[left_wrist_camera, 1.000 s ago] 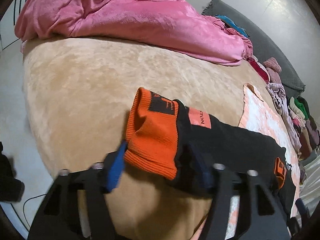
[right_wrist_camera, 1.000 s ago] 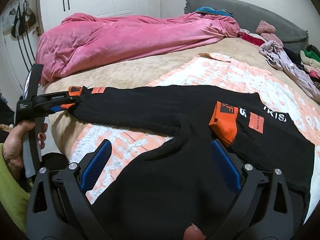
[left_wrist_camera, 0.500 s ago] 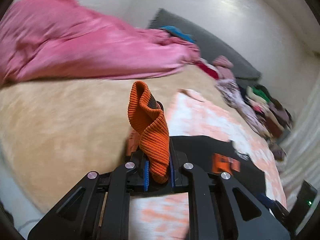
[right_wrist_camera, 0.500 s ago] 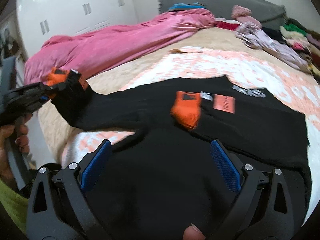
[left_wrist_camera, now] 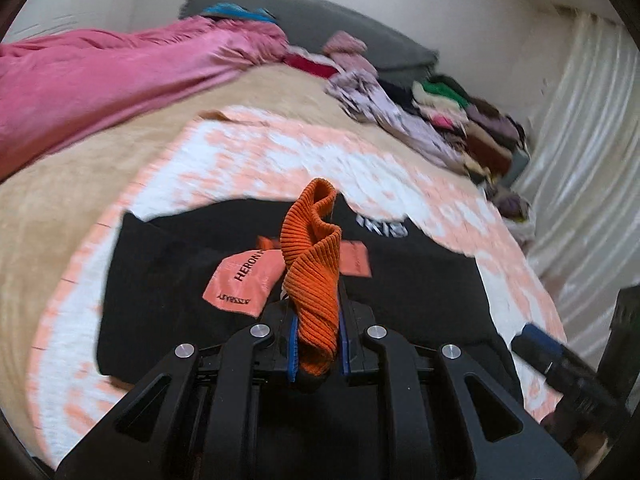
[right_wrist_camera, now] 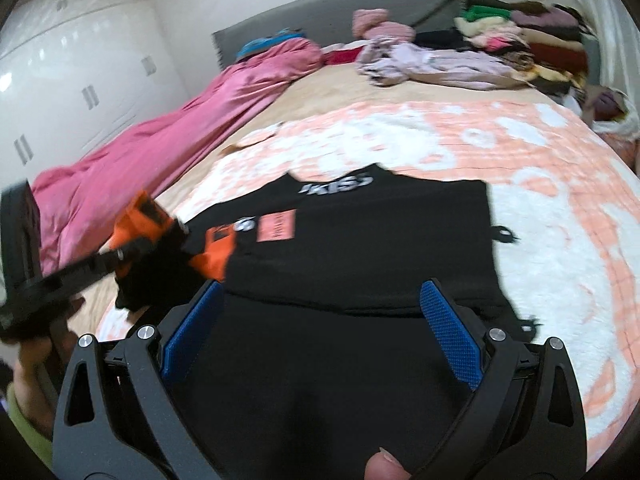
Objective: Fold small clothes
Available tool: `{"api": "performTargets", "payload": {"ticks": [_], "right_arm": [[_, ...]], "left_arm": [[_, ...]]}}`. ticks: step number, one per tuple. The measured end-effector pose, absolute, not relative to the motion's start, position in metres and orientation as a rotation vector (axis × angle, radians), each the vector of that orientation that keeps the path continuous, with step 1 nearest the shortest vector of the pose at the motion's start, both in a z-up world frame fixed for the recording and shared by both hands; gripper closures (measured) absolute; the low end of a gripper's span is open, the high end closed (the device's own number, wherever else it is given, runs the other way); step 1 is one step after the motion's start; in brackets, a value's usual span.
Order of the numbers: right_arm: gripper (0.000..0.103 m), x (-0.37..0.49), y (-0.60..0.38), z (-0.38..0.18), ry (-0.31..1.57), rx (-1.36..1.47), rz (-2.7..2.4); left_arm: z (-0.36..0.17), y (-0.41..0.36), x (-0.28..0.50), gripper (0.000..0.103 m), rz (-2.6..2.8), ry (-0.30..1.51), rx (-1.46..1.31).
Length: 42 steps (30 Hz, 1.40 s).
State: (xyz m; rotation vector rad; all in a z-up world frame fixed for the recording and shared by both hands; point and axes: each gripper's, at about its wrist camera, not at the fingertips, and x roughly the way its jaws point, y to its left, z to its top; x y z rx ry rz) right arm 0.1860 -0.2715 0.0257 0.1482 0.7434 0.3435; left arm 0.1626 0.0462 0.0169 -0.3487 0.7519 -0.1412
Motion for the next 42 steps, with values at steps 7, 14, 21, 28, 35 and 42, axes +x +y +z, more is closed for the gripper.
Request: {"api": "performTargets", "payload": {"ticks": [7,14,21,28,35,42], "right_arm": [[0.01,0.197,-0.296,0.022,0.754,0.209,0.287],[0.01,0.202,-0.281,0.011,0.79,0.194,0.308],[0.018,0.204,-0.212,-0.019,0.911,0.124,0.453],[0.036,0.209,-0.159,-0.04,0.97,0.125,0.505],[0.093,0.213,-0.142,-0.028,0.935,0.122,0.547],[0.097,0.218,-0.15,0.032,0.773,0.006,0.581]], "left_arm": [[-0.008,0.005,0.173,0.074,-0.293,0.832,-0.304],[-0.006,0.022,0.155,0.064,-0.33,0.795,-0.323],[0.013,0.077,0.159,0.056,-0.092,0.704,-0.272],[0.015,0.12,0.154,0.053,-0.025,0.679,-0.301],[0.009,0.141,0.154,0.049,-0.004,0.683,-0.313],[0.004,0.155,0.156,0.049,0.022,0.69,-0.341]]}}
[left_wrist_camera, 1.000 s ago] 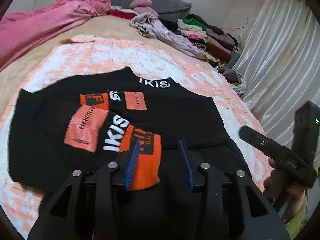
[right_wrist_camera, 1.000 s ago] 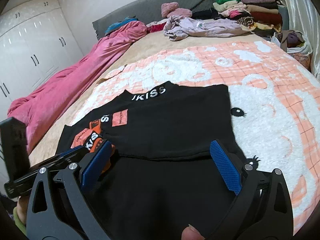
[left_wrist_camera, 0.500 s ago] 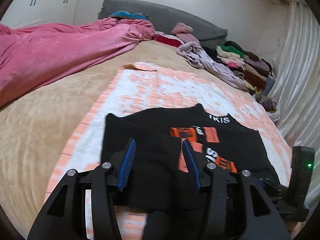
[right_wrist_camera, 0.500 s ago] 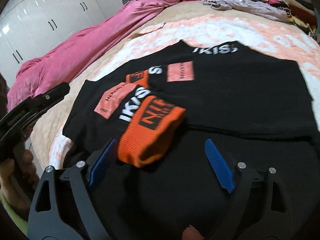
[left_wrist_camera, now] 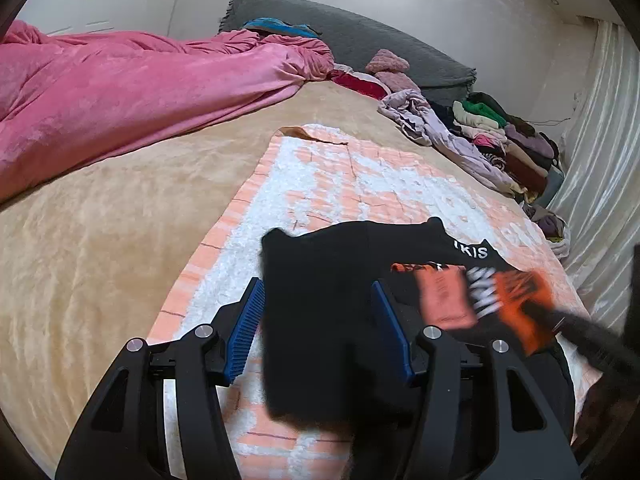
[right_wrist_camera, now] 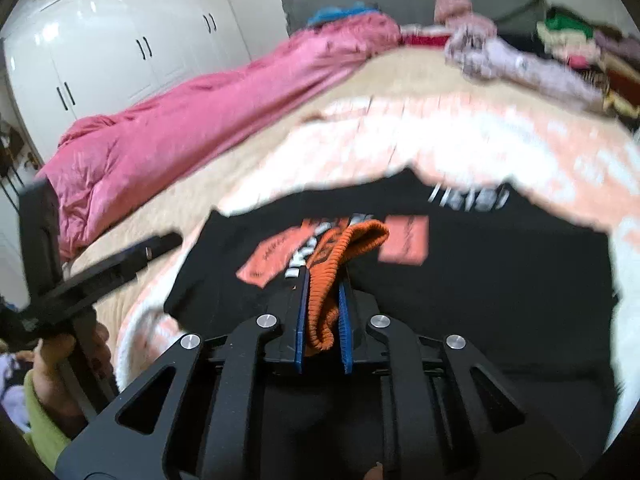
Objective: Fold small clothes
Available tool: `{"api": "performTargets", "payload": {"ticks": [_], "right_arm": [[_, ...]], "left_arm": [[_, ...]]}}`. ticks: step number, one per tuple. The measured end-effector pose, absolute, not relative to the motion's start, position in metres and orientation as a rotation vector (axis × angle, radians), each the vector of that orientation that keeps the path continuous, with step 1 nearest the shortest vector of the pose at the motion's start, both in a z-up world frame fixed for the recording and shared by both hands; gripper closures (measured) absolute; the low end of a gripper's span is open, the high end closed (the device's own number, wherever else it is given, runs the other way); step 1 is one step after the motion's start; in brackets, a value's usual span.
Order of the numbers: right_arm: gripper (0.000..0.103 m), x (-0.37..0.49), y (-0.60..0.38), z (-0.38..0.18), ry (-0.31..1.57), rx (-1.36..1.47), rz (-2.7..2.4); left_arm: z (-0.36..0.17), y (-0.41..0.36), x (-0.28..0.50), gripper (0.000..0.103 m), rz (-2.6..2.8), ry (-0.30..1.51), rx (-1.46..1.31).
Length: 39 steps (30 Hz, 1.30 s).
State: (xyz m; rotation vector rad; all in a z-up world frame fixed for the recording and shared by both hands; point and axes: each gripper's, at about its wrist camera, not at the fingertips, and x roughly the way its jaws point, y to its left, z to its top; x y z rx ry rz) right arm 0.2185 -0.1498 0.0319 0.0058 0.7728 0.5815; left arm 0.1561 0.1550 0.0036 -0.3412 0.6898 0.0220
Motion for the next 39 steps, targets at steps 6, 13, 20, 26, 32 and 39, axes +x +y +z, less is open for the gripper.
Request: {"api": "performTargets", "payload": {"ticks": [6,13,20,26,32,39], "right_arm": [[0.098,0.237,-0.204,0.06,0.675,-0.098,0.455],[0.098,0.264,-0.272,0.032,0.738,-0.116,0.299],[0.098,0.269,-0.297,-0.006,0.792,-0.08,0.248],[0.098,0.265,-0.303,-0.003,0.77,-0.109,0.218],[0.097,0.274,-0.305,-0.03,0.818,-0.149,0.174],[0.09,0.274,-0.315,-0.045,0.839,-0.119,0.129]], "left_arm": [[0.001,0.148,0.159,0.049,0.009,0.699,-0.331],[0.003,0.117,0.168,0.049,-0.039,0.712,-0.261],[0.009,0.052,0.192,0.049,-0.164,0.724,-0.127],[-0.009,0.01,0.212,0.049,-0.236,0.755,-0.02],[-0.045,0.015,0.224,0.048,-0.241,0.839,-0.036],[-0.044,0.02,0.22,0.048,-0.254,0.84,-0.058]]}}
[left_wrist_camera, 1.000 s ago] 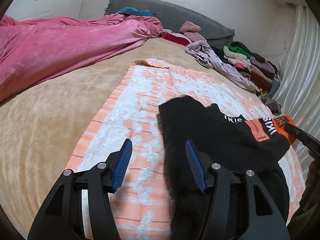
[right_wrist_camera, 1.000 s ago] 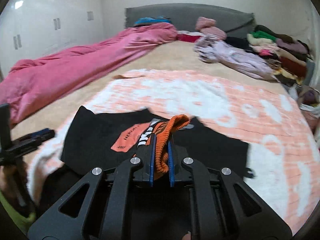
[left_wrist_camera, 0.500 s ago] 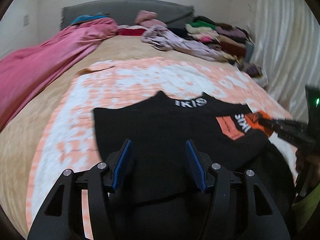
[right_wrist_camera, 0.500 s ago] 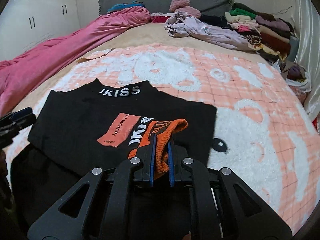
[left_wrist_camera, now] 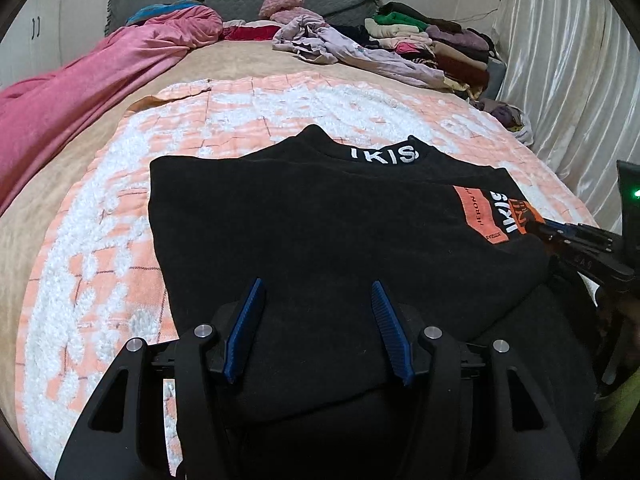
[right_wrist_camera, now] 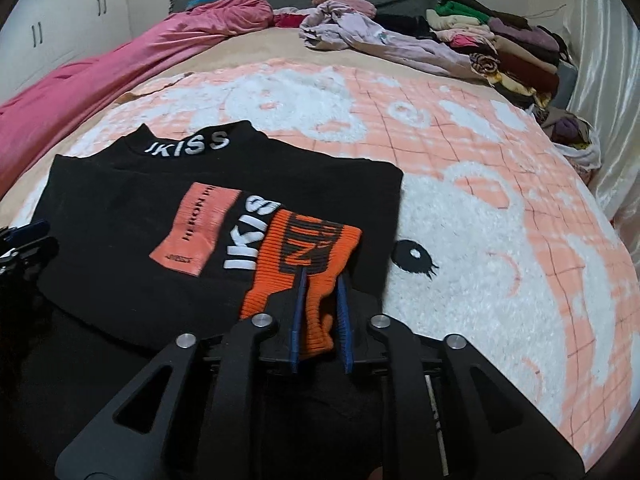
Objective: Fold small clothes
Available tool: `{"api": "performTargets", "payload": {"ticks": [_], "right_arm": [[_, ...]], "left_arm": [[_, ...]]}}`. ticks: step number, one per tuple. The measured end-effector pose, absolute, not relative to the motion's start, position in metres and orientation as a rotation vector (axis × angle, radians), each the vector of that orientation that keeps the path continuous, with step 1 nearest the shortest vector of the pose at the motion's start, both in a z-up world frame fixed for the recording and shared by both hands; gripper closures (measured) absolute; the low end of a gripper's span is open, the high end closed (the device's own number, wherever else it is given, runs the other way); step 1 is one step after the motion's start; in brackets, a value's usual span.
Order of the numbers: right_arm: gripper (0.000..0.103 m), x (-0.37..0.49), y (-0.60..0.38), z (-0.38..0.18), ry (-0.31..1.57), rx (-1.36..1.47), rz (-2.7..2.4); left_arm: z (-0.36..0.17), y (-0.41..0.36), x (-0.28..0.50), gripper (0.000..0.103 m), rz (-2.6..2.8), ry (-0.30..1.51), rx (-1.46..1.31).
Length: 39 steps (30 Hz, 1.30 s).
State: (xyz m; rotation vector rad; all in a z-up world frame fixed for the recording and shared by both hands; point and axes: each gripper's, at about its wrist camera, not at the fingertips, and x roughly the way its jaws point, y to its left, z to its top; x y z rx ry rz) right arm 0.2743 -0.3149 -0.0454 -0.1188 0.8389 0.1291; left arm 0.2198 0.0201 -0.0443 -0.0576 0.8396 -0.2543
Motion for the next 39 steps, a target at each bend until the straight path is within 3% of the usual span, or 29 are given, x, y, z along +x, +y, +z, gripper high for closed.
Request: {"api": "performTargets", "payload": {"ticks": [5,9,17,22,28,39], "right_arm": [[0.076,0.266,-0.321,-0.037,0.829,-0.074,0.101],[0.071,0.249,-0.324,-0.025,0.787,-0.028,0.121],[0.064,0.233,-0.293,-0.02,0.772,-0.078,0.223],[0.062,0.245,-0.284,-0.043,0.874,-0.112,0.213],[0.061,0.241,-0.29,-0.046,0.868,-0.05,0.22],[0.037,0.225,-0.291,-0.034,0.84,-0.005,0.22]], "left_arm": [[-0.041,0.02,0.217,0.048,-0.243,0.832,-0.064],[-0.036,0.026,0.209,0.048,-0.25,0.817,-0.082],[-0.042,0.044,0.21,0.047,-0.225,0.846,-0.117],[-0.043,0.047,0.209,0.047,-0.229,0.854,-0.112],[-0.043,0.051,0.21,0.048,-0.241,0.856,-0.136],[-0.04,0.063,0.207,0.048,-0.195,0.858,-0.141]]}}
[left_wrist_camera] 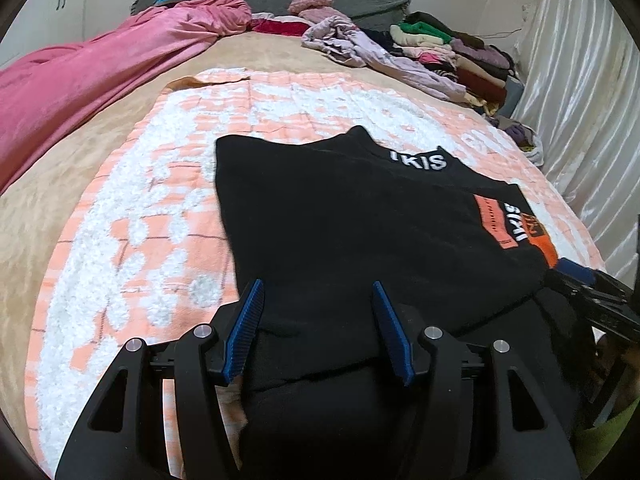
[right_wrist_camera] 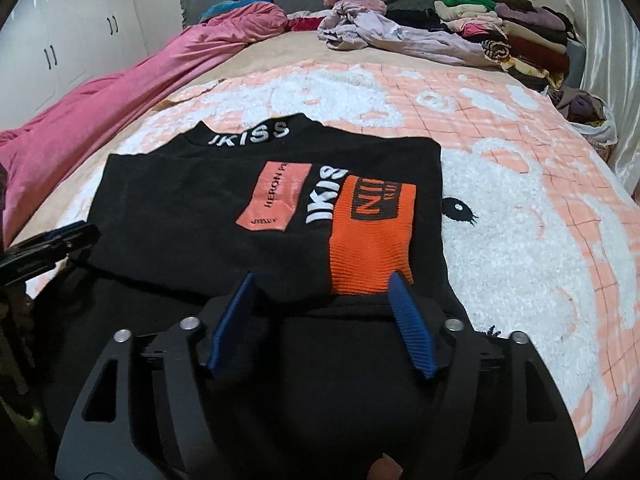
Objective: Fold small clothes
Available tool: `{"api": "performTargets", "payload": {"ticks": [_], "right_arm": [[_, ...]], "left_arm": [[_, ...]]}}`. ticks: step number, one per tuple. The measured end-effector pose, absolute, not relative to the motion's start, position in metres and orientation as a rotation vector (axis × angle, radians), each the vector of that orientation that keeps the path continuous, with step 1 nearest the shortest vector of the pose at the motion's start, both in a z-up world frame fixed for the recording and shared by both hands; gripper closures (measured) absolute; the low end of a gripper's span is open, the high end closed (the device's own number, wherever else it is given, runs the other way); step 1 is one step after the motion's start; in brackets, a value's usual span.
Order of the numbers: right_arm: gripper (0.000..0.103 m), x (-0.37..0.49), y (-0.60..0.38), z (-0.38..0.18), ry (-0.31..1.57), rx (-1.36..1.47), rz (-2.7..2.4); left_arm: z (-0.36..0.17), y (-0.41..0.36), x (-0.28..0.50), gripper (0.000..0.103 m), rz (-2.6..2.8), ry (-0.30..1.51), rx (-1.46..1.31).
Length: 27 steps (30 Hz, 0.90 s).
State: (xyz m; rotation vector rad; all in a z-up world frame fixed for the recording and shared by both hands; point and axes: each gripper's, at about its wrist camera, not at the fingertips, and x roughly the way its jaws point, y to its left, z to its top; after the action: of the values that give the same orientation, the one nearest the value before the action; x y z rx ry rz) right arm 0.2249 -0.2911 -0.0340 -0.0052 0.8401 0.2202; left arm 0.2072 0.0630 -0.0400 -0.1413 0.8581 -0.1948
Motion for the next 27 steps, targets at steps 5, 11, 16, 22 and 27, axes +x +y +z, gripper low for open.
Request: {"api": "performTargets", "payload": {"ticks": [5,11,16,22,27], "right_arm": [[0.027,0.218,-0.287,-0.024,0.819,-0.003,0.227],[0.018,0.212,-0.286,-0.017,0.802,-0.005,0.221],[0.014,0.207,-0.286,-0.014,0.795,-0.006,0.209],[0.013,0.2,-0.287,-0.01,0.793,-0.003,0.202],[0.012,0.192,-0.288,0.0,0.783,-0.004,0.206]], "left_arm": [[-0.032,0.07,0.203,0.044,-0.182,0.837,-0.156],[-0.024,0.076,0.199,0.029,-0.168,0.819,-0.17],[-0.019,0.078,0.195,0.014,-0.142,0.803,-0.161],[-0.006,0.082,0.184,0.005,-0.117,0.772,-0.159],[0.007,0.084,0.171,0.005,-0.104,0.741,-0.164]]}}
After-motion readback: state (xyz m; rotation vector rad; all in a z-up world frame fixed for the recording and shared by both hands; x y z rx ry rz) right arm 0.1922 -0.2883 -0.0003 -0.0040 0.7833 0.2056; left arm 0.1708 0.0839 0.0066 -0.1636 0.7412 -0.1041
